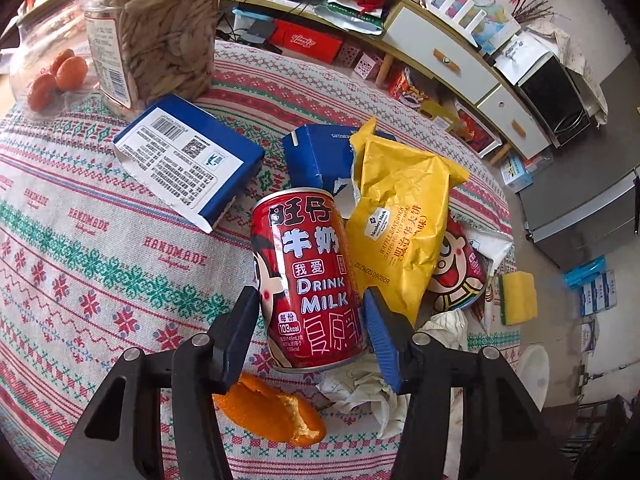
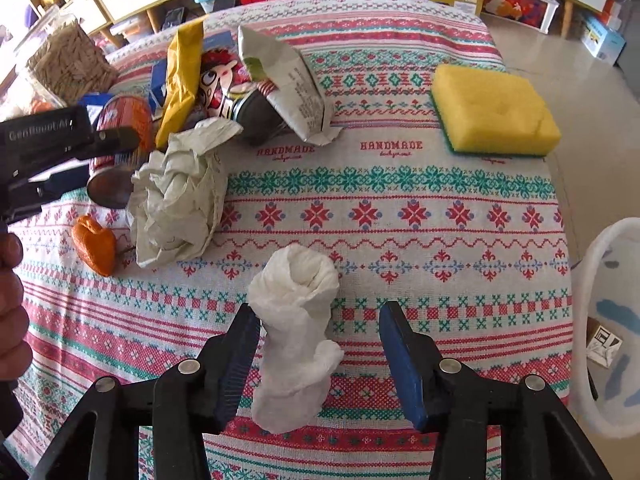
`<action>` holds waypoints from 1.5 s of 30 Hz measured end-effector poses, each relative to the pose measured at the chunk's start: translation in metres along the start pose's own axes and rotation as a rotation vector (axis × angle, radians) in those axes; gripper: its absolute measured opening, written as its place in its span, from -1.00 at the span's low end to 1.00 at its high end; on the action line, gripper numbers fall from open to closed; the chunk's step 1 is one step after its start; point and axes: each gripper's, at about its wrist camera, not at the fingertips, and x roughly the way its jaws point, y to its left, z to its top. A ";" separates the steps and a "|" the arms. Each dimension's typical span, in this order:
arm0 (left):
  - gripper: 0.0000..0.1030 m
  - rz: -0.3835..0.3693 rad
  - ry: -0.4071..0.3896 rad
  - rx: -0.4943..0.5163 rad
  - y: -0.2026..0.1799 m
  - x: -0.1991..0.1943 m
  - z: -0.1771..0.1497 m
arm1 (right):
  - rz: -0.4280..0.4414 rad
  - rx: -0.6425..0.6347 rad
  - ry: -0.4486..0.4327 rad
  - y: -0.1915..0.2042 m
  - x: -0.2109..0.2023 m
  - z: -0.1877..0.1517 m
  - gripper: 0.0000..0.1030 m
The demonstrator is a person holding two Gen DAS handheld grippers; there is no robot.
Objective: Collect trash
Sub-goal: 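Grasp the red Drink Milk can with the left tool while the right tool holds the tissue, then carry the can and tissue to the white bin and release both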
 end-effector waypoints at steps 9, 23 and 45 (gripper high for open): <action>0.08 0.013 -0.019 0.007 0.012 -0.029 -0.019 | 0.027 0.000 0.062 0.004 0.013 -0.002 -0.02; 0.08 -0.032 -0.079 0.101 -0.004 -0.093 -0.054 | 0.158 0.078 -0.037 -0.018 -0.025 0.004 -0.82; 0.08 -0.113 -0.058 0.253 -0.072 -0.115 -0.104 | 0.252 0.152 -0.141 -0.057 -0.088 -0.006 -0.84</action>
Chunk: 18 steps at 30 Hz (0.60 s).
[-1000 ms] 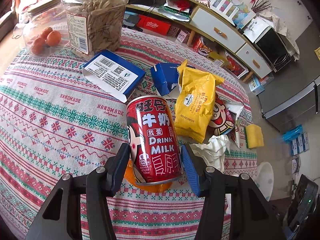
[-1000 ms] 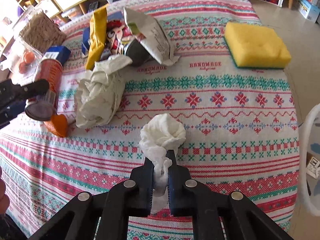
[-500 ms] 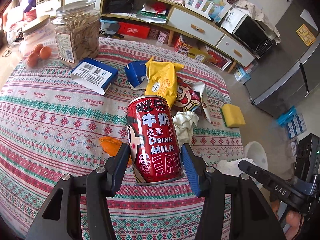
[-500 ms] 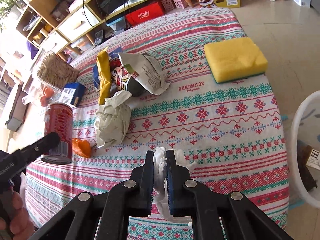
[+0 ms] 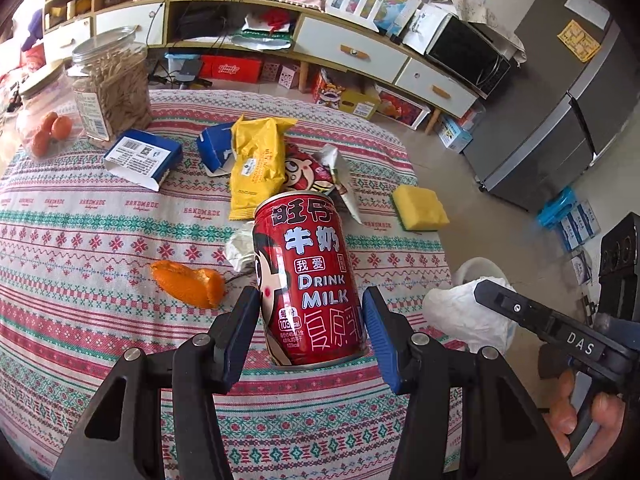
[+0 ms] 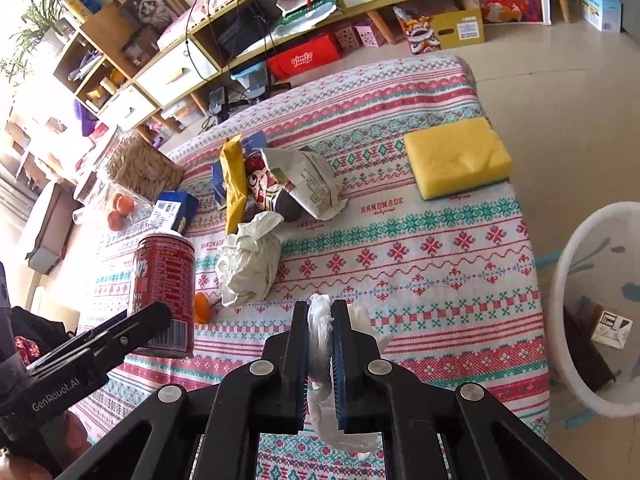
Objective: Collect trash
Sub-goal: 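Carry the can and tissue to the white bin and release both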
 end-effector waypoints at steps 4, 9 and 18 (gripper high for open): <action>0.08 -0.034 0.007 0.052 -0.034 0.005 -0.002 | -0.006 0.055 -0.040 -0.025 -0.026 0.007 -0.84; 0.08 -0.092 0.021 0.128 -0.086 0.016 -0.006 | -0.053 0.126 -0.109 -0.067 -0.064 0.014 -0.84; 0.08 -0.238 0.122 0.211 -0.192 0.069 -0.023 | -0.120 0.264 -0.166 -0.130 -0.100 0.017 -0.84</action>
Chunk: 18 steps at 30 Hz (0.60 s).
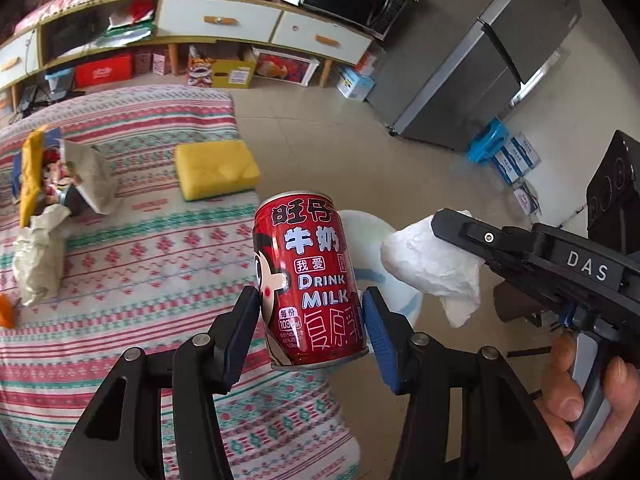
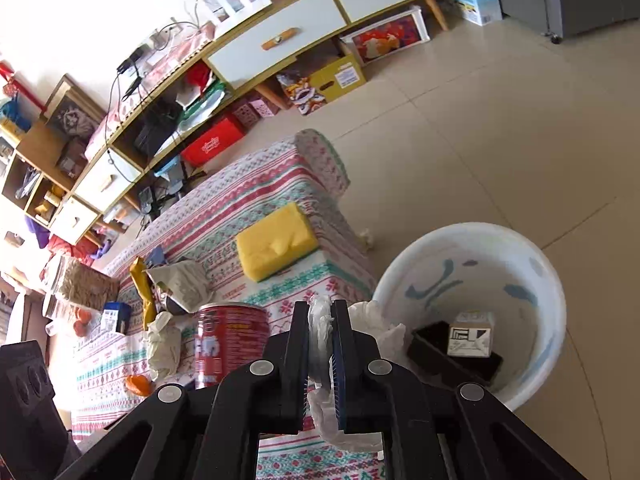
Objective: Collect trash
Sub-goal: 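Carry the can and tissue to the white bin and release both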
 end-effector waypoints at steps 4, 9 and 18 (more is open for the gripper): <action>0.08 -0.005 0.046 0.042 -0.028 0.038 0.002 | -0.073 0.046 0.001 -0.024 -0.001 0.004 -0.84; 0.08 0.018 0.085 0.082 -0.048 0.081 0.005 | -0.198 0.093 0.022 -0.051 0.009 0.010 -0.82; 0.09 0.043 0.134 0.091 -0.061 0.127 0.012 | -0.269 0.144 0.009 -0.072 0.004 0.016 -0.35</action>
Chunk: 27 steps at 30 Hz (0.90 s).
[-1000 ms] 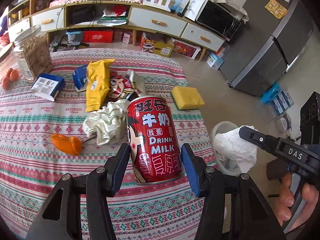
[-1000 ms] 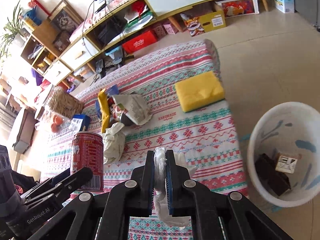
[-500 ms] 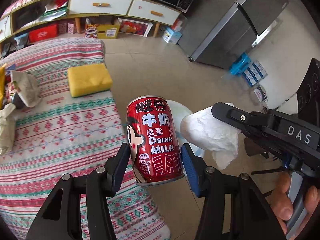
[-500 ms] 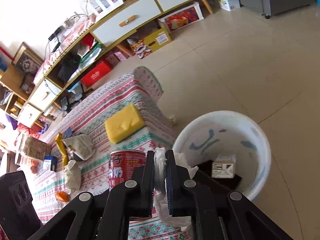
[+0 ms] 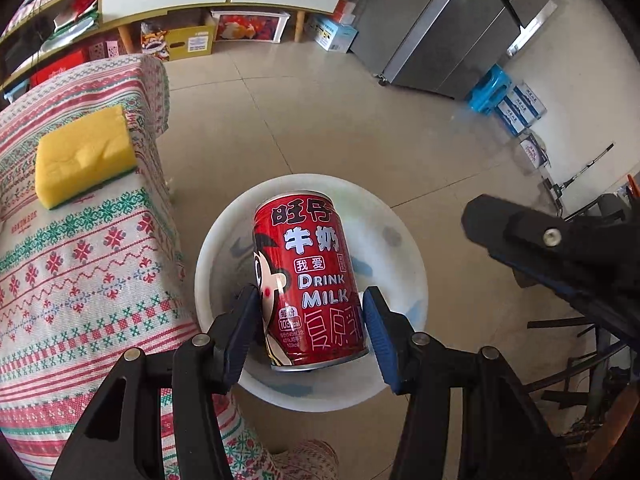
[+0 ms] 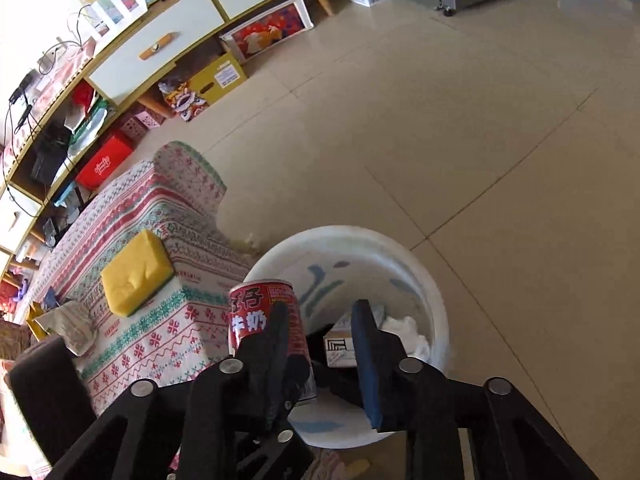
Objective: Collect trash
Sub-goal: 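Carry the can and tissue to the white bin and release both, then return both open tools over the table toward the remaining trash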
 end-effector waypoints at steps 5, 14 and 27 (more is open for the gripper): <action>0.08 0.001 0.014 -0.021 0.002 0.013 0.005 | 0.034 0.027 -0.029 -0.002 -0.010 0.001 -0.26; 0.09 0.003 0.006 -0.044 0.018 -0.002 0.006 | 0.054 0.075 -0.051 -0.007 -0.016 0.002 -0.25; 0.09 0.156 -0.089 -0.021 0.071 -0.083 -0.015 | 0.081 0.066 -0.081 -0.001 -0.024 0.002 -0.07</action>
